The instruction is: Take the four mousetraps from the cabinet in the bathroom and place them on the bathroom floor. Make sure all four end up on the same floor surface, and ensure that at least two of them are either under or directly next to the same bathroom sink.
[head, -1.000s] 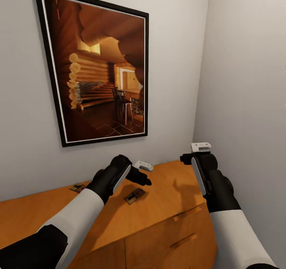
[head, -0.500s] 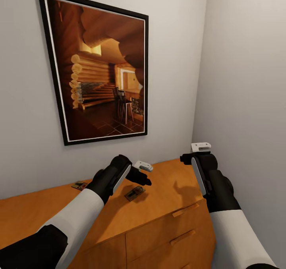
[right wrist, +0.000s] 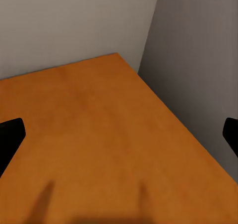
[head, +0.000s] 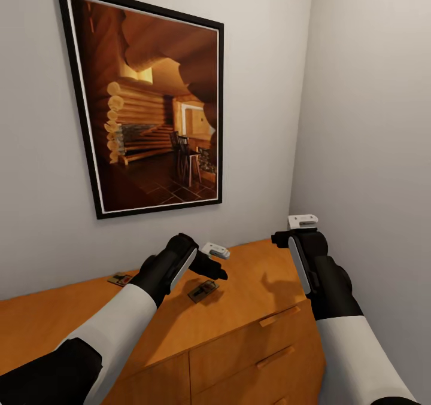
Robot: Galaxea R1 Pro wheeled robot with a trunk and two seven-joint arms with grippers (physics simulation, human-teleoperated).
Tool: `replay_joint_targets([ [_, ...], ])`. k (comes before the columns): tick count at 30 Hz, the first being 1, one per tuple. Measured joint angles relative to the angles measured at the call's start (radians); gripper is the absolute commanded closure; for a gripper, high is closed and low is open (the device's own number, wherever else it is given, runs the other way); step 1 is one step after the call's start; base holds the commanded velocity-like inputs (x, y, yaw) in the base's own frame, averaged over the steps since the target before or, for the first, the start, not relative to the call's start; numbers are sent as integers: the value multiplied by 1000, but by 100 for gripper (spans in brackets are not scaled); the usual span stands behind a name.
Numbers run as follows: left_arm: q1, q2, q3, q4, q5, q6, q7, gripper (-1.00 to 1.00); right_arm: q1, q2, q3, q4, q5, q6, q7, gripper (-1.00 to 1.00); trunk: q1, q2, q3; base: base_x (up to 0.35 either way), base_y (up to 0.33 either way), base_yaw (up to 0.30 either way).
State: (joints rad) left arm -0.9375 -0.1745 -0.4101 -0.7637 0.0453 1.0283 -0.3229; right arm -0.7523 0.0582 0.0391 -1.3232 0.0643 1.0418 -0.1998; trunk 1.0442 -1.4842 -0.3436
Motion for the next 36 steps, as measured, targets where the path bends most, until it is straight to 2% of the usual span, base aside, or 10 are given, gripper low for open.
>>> replay_joint_targets([
  [36,0,2,-6,6,-1,1,-6,-100,0,0,0,0,0,0,2,-100,0,0,0,-13,5,0],
])
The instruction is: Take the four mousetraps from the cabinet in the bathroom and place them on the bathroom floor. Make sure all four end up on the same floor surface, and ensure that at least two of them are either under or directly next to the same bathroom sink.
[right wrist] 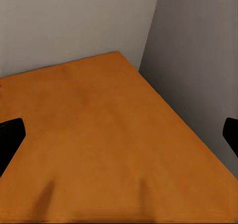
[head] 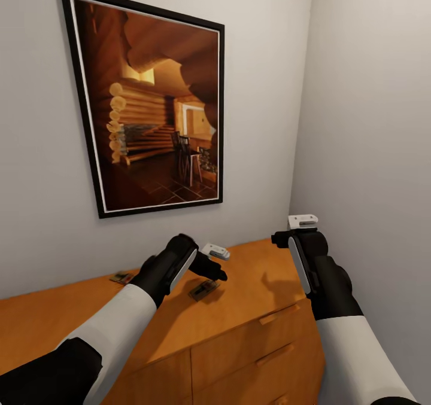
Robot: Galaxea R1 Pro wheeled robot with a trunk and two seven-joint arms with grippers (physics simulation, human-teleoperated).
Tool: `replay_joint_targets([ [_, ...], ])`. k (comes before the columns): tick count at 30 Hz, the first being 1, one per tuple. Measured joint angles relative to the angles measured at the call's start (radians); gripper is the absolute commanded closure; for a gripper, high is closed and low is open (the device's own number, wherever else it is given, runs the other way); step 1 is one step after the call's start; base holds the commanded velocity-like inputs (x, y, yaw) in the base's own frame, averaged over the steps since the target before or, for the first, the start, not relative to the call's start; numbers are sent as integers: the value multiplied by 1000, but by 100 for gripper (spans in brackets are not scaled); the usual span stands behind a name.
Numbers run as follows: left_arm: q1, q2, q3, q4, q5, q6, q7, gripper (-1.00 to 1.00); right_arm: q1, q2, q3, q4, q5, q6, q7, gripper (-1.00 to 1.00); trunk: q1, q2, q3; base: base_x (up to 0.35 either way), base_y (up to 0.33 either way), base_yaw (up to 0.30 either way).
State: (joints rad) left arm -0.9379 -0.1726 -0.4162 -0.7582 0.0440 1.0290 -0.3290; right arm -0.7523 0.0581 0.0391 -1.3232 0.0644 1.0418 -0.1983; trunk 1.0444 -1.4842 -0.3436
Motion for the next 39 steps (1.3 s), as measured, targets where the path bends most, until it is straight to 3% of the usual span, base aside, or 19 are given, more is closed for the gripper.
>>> replay_joint_targets([
  [16,0,9,0,0,-1,-1,4,-100,0,0,0,0,-1,0,-1,-100,0,0,0,-80,53,0],
  [39,0,55,4,4,0,-3,2,-100,0,0,0,0,-1,0,0,-100,0,0,0,-3,2,0],
])
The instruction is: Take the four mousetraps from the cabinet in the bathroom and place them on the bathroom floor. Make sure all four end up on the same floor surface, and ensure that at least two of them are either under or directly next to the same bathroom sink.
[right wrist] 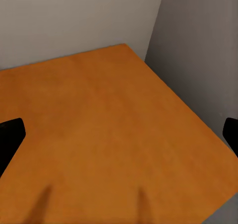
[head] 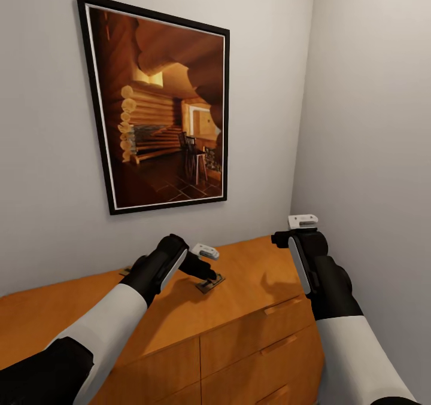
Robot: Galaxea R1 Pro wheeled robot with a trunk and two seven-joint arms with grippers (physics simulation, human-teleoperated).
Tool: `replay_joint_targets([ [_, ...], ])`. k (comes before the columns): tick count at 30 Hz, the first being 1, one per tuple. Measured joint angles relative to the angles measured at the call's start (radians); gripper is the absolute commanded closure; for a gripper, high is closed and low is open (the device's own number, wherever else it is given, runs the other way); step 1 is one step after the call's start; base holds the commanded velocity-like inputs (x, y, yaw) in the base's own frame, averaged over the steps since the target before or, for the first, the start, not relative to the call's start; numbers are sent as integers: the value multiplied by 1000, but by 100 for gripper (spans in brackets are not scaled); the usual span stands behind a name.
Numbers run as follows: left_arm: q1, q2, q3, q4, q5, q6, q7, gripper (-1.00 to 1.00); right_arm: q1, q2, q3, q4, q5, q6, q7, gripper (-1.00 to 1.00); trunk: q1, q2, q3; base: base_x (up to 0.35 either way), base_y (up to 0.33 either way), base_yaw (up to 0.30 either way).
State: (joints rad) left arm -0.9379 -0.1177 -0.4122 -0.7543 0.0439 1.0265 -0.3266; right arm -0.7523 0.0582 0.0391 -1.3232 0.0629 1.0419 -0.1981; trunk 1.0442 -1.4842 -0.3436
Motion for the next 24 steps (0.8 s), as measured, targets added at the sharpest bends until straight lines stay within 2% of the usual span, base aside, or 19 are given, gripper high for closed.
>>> replay_joint_targets([
  [24,0,-1,-8,0,1,0,0,-100,0,1,0,-1,5,0,0,-100,0,0,0,0,0,0],
])
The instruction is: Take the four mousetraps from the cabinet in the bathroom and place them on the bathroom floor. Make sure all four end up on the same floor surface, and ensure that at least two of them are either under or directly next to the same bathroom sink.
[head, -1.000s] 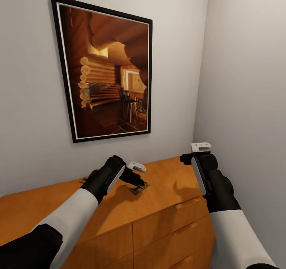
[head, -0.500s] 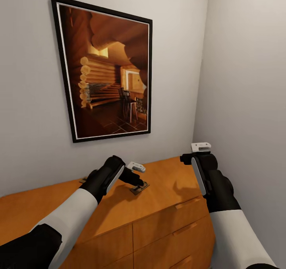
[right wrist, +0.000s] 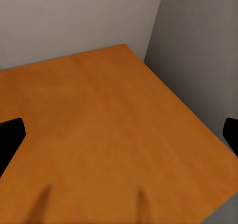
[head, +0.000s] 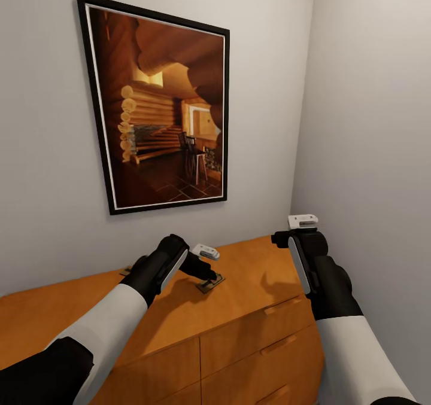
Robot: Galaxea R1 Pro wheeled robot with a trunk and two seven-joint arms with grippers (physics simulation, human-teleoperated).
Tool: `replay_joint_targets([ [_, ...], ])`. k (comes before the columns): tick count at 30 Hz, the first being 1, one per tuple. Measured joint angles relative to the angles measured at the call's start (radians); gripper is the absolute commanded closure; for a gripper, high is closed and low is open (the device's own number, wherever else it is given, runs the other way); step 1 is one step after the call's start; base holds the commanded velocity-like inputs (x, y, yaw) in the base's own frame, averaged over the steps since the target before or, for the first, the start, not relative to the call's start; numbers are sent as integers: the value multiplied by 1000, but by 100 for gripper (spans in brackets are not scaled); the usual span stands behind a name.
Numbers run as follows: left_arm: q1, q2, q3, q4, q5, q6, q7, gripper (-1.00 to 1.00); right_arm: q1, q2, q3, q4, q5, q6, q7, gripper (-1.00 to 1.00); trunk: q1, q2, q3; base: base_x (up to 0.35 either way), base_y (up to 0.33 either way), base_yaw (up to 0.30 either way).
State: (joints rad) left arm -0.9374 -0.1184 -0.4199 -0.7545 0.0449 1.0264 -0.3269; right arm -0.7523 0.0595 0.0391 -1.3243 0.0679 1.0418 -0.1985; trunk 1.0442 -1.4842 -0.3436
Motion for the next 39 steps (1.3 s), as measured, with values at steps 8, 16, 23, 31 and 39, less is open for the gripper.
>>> replay_joint_targets([
  [8,4,6,5,-5,-1,6,-2,-100,1,-1,-6,0,4,0,-6,-100,0,0,0,0,0,0],
  [16,4,14,10,-13,0,7,-2,-100,2,3,-1,4,4,0,-8,-100,0,0,0,0,0,0],
  [23,4,21,16,-12,2,6,-2,-100,2,4,2,5,13,0,-9,-100,0,0,0,0,0,0],
  [31,4,23,19,-18,3,5,-2,-100,2,4,3,6,18,0,-9,-100,0,0,0,0,0,0],
  [39,4,23,21,-36,5,5,-2,-100,1,3,2,7,18,0,-9,-100,0,0,0,0,0,59],
])
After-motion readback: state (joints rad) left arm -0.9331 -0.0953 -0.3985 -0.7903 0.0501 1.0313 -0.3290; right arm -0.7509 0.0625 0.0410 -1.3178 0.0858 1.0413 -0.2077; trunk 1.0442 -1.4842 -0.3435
